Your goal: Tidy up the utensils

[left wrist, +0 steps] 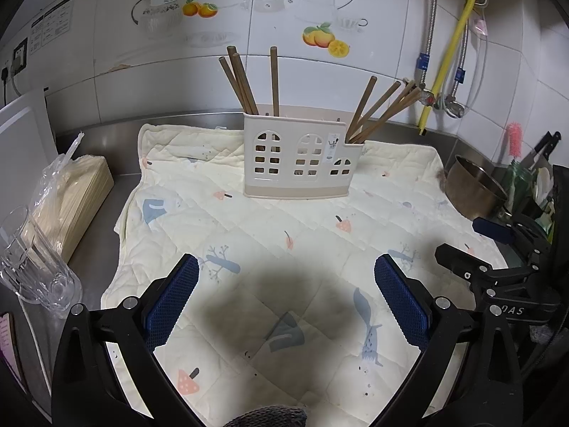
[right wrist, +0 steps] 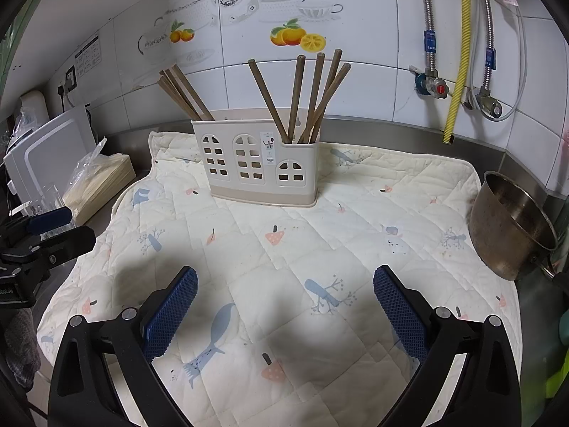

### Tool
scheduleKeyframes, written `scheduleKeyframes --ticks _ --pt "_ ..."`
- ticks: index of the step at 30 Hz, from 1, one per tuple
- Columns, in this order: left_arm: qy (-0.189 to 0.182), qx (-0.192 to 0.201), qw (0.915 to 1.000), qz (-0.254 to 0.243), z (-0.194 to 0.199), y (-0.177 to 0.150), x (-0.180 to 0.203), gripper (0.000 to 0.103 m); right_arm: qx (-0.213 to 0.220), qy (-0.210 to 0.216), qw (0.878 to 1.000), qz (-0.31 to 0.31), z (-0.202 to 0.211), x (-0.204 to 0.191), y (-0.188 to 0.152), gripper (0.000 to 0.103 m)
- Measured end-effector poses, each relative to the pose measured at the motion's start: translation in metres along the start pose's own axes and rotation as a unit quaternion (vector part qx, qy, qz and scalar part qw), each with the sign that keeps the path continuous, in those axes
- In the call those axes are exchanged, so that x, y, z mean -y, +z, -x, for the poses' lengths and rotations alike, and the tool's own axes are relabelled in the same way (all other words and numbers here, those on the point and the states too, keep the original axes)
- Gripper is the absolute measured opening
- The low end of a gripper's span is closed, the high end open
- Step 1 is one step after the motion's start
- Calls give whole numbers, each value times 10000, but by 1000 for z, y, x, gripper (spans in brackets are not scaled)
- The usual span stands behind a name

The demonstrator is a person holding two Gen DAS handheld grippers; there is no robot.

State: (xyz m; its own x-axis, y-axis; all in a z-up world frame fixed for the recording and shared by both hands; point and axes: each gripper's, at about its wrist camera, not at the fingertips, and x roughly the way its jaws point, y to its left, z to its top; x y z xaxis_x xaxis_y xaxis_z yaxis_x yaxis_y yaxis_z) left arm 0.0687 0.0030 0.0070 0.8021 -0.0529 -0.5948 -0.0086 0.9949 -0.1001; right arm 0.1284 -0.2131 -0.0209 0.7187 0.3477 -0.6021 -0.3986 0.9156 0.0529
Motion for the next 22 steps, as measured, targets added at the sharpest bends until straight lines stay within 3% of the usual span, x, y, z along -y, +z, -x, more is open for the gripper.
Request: scheduleKeyframes --ticks 22 --pt "42 -39 10000 -6 -1 1 -1 98 -1 12 10000 2 0 0 0 96"
